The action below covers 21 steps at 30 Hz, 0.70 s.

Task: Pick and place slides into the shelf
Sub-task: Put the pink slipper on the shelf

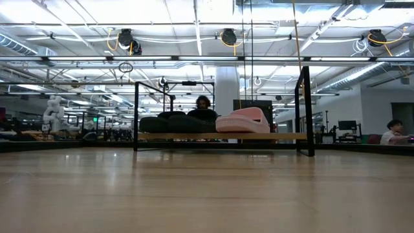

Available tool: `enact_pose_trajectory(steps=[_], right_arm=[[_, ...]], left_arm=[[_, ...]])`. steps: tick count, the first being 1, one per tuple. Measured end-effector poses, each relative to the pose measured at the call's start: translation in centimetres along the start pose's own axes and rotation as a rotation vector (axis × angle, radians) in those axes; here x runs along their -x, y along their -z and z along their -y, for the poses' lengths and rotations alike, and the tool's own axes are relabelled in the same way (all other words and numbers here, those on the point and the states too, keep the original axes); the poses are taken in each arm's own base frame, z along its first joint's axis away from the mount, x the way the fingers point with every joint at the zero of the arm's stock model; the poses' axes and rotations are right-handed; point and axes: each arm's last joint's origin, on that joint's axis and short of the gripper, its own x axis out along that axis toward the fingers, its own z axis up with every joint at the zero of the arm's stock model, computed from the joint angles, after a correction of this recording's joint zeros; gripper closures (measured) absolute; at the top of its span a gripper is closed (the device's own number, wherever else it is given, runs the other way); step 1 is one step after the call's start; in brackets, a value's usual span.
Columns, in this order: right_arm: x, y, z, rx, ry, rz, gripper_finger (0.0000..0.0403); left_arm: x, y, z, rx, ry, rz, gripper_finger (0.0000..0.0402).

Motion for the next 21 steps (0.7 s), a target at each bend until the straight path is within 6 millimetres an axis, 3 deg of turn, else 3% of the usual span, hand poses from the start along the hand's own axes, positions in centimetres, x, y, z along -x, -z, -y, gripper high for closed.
enact_pose_trajectory(steps=[5, 11, 21], right_arm=[[-0.3, 0.5, 0.5, -0.152, 0.071, -0.016, 0.0229], [0.0, 0.8, 2.1, -0.26, 0.279, -0.15, 0.0229], [-1.2, -0.9, 1.1, -0.344, 0.159, -0.132, 0.0229]], left_arm=[[0.0, 0.0, 0.0, 0.0, 0.0, 0.0, 0.0213], [0.0, 0.0, 0.0, 0.0, -0.003, 0.001, 0.0213], [0.0, 0.0, 0.0, -0.012, -0.01, 0.003, 0.0213]])
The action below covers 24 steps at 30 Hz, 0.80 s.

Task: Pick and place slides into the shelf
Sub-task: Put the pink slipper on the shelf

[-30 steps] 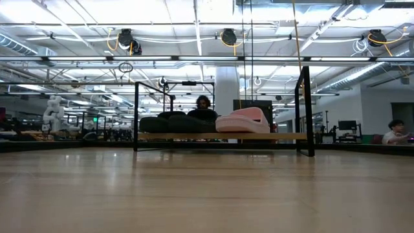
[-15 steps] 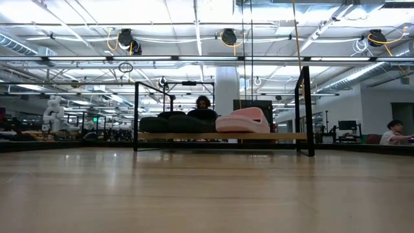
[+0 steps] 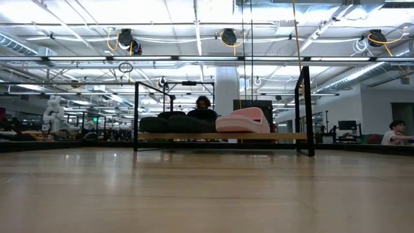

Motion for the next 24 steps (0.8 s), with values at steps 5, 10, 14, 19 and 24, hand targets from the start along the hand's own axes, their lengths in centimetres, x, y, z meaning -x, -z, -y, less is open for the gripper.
enact_pose_trajectory(steps=[5, 10, 14, 19, 24], right_arm=[[-1.3, -1.0, 0.7, -0.023, 0.072, -0.013, 0.0229], [-2.6, -1.6, 1.4, -0.034, 0.116, -0.025, 0.0229], [-3.4, -1.8, 1.4, -0.036, 0.091, -0.035, 0.0229], [-4.2, -2.3, 1.8, -0.046, 0.103, -0.028, 0.0229], [-5.4, -2.7, 2.6, -0.056, 0.148, -0.06, 0.0229]], left_arm=[[0.0, 0.0, 0.0, -0.012, -0.001, 0.0, 0.0213], [0.0, 0.0, 0.0, -0.017, 0.0, 0.001, 0.0213], [0.0, 0.0, 0.0, -0.022, -0.001, 0.001, 0.0213], [0.0, 0.0, 0.0, -0.035, -0.009, 0.004, 0.0213], [0.0, 0.0, 0.0, -0.037, -0.009, 0.004, 0.0213]])
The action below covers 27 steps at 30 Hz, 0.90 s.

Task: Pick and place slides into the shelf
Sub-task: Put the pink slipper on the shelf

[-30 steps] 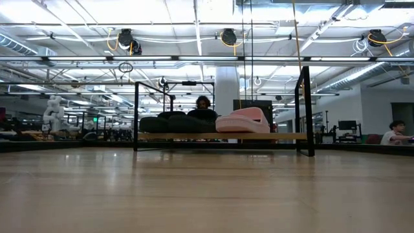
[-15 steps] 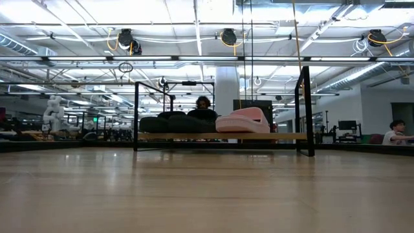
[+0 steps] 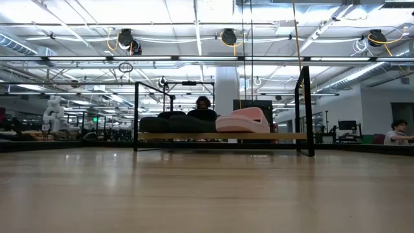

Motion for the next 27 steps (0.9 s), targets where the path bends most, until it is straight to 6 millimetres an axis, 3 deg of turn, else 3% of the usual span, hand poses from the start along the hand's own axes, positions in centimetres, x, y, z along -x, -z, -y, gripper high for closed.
enact_pose_trajectory(steps=[27], right_arm=[[-0.58, -0.1, 0.15, 0.005, 0.001, -0.026, 0.0229]], left_arm=[[0.01, -0.01, -0.04, -0.029, -0.015, 0.004, 0.0213]])
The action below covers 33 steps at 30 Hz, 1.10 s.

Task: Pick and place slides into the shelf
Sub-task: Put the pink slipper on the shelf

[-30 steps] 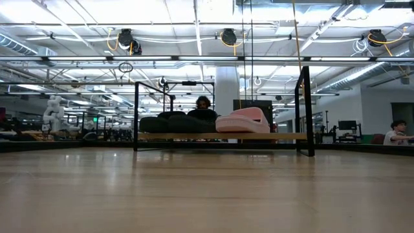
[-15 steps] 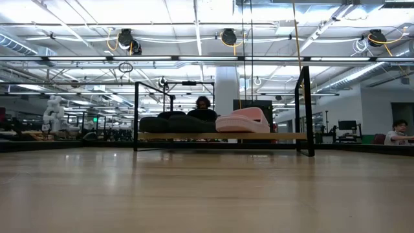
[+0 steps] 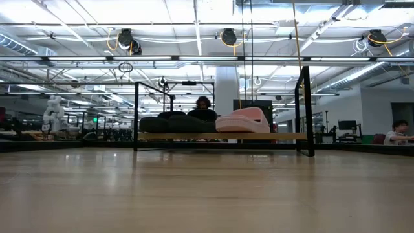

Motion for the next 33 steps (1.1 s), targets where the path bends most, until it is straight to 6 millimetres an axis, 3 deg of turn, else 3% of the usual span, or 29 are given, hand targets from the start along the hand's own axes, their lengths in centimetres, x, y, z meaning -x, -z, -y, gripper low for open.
enact_pose_trajectory(steps=[16, 33], right_arm=[[0.0, 0.1, -0.5, -0.013, -0.05, -0.025, 0.0229], [-0.5, -1.3, 0.0, -0.091, 0.037, -0.057, 0.0247]], left_arm=[[0.0, 0.0, 0.0, 0.0, -0.001, 0.0, 0.0213], [0.0, 0.0, 0.0, -0.007, -0.002, 0.0, 0.0213]])
